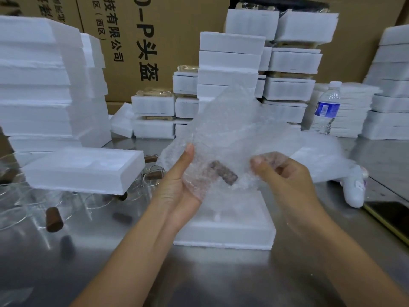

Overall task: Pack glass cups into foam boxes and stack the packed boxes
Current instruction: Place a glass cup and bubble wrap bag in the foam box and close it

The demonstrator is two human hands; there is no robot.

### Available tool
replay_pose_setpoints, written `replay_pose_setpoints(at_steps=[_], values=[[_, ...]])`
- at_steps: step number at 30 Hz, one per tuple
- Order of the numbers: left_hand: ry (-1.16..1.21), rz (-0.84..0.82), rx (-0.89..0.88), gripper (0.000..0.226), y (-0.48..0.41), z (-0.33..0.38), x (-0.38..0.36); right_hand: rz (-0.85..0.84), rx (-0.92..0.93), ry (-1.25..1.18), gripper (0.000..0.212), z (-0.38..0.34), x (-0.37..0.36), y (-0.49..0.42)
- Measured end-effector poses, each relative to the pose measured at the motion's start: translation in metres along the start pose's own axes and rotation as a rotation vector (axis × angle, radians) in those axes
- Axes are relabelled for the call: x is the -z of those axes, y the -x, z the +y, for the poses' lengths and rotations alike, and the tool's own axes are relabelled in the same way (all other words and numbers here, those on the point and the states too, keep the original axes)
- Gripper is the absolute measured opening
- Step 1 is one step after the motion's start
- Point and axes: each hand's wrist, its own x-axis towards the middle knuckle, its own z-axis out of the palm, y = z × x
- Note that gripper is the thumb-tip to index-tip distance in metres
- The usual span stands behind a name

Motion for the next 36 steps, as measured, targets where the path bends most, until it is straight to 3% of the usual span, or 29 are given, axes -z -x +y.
replay_pose_setpoints(at_steps=[2, 5, 8, 13, 18, 22, 28, 33, 36], values=[[-0.081, -0.015, 0.047, 0.054, 0.001, 0.0, 0.0, 0.037, 0.018, -0.006, 0.021, -0.005, 0.005, -0.001], [-0.169, -0.064, 0.122, 0.051, 0.002, -0.003, 0.001, 0.056, 0.007, -0.059, 0.019, -0.01, 0.01, -0.002], [-0.252, -0.13, 0.164, 0.068, 0.002, -0.003, 0.002, 0.101, -0.055, -0.236, 0.016, -0.015, 0.011, -0.003], [-0.665, -0.156, 0.092, 0.101, 0.003, -0.001, 0.003, 0.13, -0.172, -0.433, 0.015, -0.019, 0.013, -0.006], [-1.147, -0.206, -0.157, 0.069, 0.01, 0.001, -0.001, 0.068, -0.258, -0.416, 0.018, -0.015, 0.008, -0.004], [-1.404, -0.208, -0.298, 0.068, 0.014, 0.003, -0.002, 0.047, -0.254, -0.358, 0.022, -0.015, 0.009, -0.003], [-1.45, -0.272, -0.294, 0.052, 0.015, 0.007, -0.002, 0.056, -0.232, -0.335, 0.021, -0.011, 0.008, -0.003], [-1.068, -0.134, -0.158, 0.039, 0.008, 0.006, 0.009, -0.202, -0.072, -0.224, 0.039, -0.011, 0.011, -0.003], [-0.881, -0.064, -0.137, 0.039, 0.005, 0.005, 0.012, -0.144, -0.022, -0.032, 0.053, -0.005, 0.013, -0.003]])
